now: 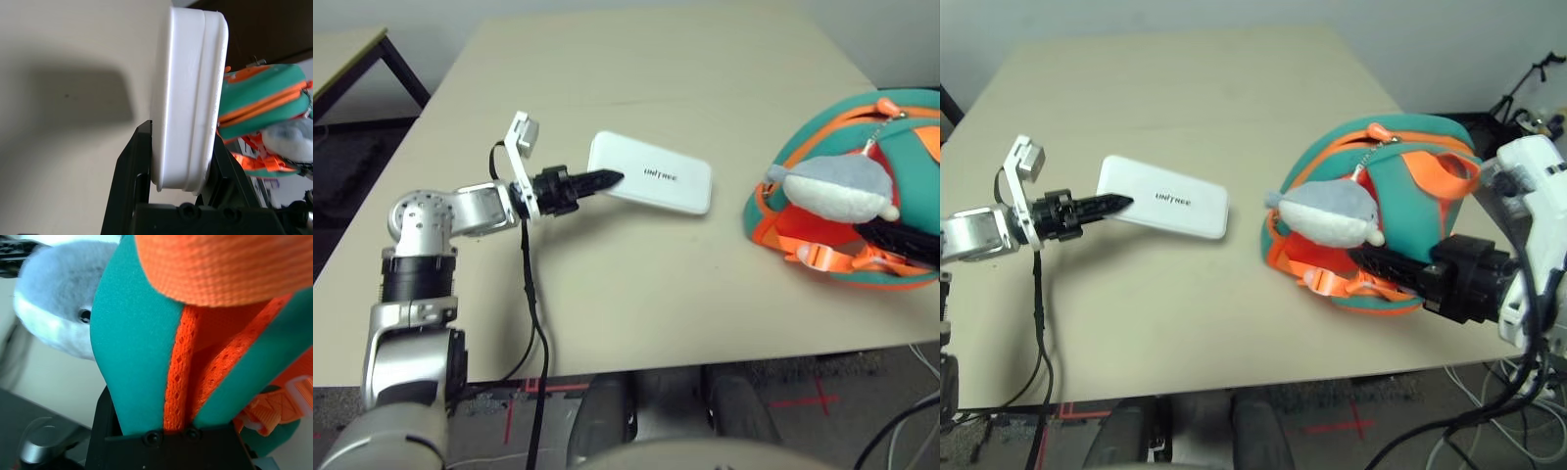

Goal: Put the pencil case into the backpack and zip it.

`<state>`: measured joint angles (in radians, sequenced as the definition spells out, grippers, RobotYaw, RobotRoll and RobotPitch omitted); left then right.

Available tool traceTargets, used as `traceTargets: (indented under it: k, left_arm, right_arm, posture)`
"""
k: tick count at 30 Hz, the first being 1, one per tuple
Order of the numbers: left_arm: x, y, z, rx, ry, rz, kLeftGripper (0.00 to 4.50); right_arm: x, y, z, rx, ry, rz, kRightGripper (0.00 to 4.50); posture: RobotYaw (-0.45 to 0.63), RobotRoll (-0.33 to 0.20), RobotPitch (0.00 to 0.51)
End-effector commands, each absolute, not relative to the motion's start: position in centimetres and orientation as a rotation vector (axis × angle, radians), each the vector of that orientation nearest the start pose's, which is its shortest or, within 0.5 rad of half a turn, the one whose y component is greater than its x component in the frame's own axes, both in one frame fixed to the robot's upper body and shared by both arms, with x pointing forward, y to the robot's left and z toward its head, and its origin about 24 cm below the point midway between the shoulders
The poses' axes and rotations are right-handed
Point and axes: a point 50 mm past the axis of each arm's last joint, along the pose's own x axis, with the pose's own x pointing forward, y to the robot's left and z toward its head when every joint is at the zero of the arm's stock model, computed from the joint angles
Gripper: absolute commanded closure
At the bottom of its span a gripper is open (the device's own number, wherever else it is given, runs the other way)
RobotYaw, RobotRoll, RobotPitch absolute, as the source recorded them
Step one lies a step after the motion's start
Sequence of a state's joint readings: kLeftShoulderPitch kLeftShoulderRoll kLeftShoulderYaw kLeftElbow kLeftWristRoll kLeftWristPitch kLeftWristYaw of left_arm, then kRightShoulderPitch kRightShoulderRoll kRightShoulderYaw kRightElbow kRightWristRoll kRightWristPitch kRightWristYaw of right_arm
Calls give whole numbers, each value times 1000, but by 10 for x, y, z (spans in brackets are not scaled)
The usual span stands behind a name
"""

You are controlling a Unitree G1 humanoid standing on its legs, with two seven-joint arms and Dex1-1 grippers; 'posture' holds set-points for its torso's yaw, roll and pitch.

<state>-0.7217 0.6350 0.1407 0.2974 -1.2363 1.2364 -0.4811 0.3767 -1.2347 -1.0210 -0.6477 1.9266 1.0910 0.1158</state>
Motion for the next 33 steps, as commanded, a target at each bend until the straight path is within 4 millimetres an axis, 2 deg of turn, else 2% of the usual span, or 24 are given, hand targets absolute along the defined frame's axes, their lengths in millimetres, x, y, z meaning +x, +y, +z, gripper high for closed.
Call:
traceTargets:
  k: [1, 3, 5, 8, 10, 13, 18, 22, 27, 33]
  left_arm:
    - [321, 192, 182, -657, 520, -944, 3141]
    - [324, 193, 186, -629, 494, -950, 3142]
    - [327, 194, 201, -585, 430, -972, 3142]
    - [325, 199, 242, -479, 309, -1040, 3142]
    - [316, 202, 271, -376, 243, -1108, 3142]
    - [303, 202, 302, -250, 179, -1200, 3142]
    - [291, 192, 329, -92, 120, -1335, 3143]
    - [293, 177, 328, -17, 114, -1400, 3143]
    - [310, 161, 305, 5, 134, -1429, 3143]
    - [315, 142, 288, 10, 168, -1515, 3144]
  right_arm:
    - [131, -221, 260, 78, 337, 756, 3182]
    - [126, -220, 256, 101, 346, 753, 3183]
    - [124, -220, 249, 137, 370, 727, 3183]
    - [125, -226, 239, 168, 430, 651, 3183]
    - [126, -230, 232, 182, 471, 621, 3190]
    - [128, -231, 225, 187, 481, 632, 3191]
    - [136, -230, 221, 181, 424, 682, 3192]
    - [144, -227, 219, 177, 405, 703, 3193]
    - [151, -223, 219, 170, 386, 723, 3197]
    - [153, -221, 220, 170, 375, 725, 3199]
  posture:
    - [-304, 0, 91]
    - [-301, 0, 91]
    - [-286, 0, 92]
    - [-258, 0, 93]
    - [-235, 0, 94]
    - [-196, 0, 97]
    - [-168, 0, 94]
    - [-161, 0, 89]
    - [-165, 0, 85]
    - [-183, 0, 89]
